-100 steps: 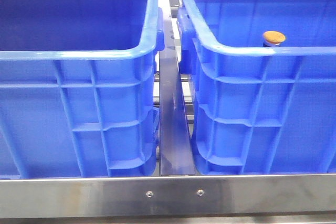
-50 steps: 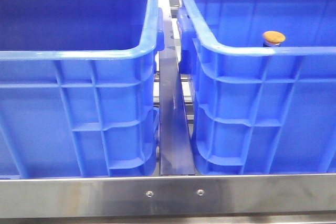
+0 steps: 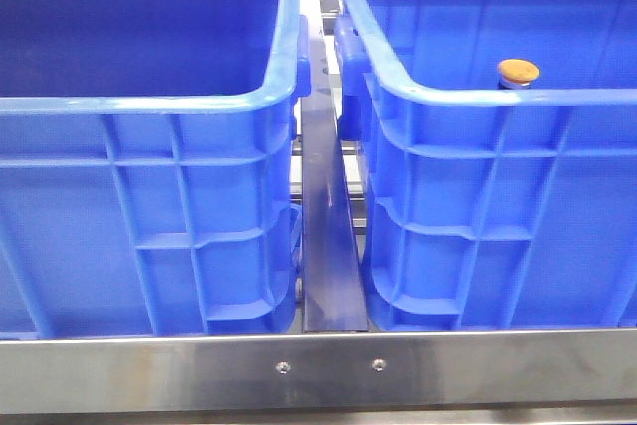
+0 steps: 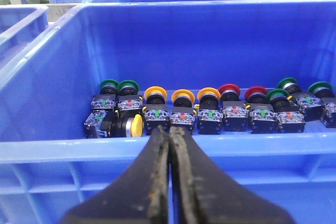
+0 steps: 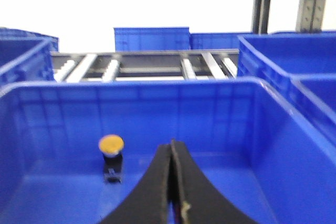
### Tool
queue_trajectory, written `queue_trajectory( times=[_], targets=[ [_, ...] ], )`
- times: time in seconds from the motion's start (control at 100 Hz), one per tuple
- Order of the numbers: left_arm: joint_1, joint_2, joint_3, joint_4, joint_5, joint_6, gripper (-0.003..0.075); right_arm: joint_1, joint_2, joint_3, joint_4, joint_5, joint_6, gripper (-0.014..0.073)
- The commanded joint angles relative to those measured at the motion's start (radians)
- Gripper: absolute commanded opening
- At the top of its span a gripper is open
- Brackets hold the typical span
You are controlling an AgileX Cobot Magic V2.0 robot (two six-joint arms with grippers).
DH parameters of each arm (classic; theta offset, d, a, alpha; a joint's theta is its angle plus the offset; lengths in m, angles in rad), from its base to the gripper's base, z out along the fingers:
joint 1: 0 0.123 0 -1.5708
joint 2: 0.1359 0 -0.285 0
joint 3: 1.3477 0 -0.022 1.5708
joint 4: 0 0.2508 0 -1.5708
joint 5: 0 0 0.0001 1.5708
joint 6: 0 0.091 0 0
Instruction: Pick red and yellow buttons and place in box
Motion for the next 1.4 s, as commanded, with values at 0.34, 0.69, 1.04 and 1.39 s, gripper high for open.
queue_trajectory(
  times=[0.34,0.69,1.04,1.39],
  targets=[
    [-0.003,-0.035,0.046,0.000,-0.087,-0.010,-0.0019,-0.016,-0.264,0.161,-0.145,0.034,0.055,-0.0067],
    [-0.003,-0.035,0.046,0.000,-0.087,-0.010,-0.0019,-0.015,-0.271,0.161,-0.110,0.072,0.055,-0.0067],
    [-0.003,-0.035,0.046,0.000,-0.087,-0.010,-0.0019,-0.015,-0.271,0.161,-0.110,0.076,0.055,-0.0067],
    [-0.003,-0.035,0.046,0.000,-0.087,-0.010,-0.0019,-0.015,-0.271,0.159,-0.110,0.076,0.055,-0.0067]
  ],
)
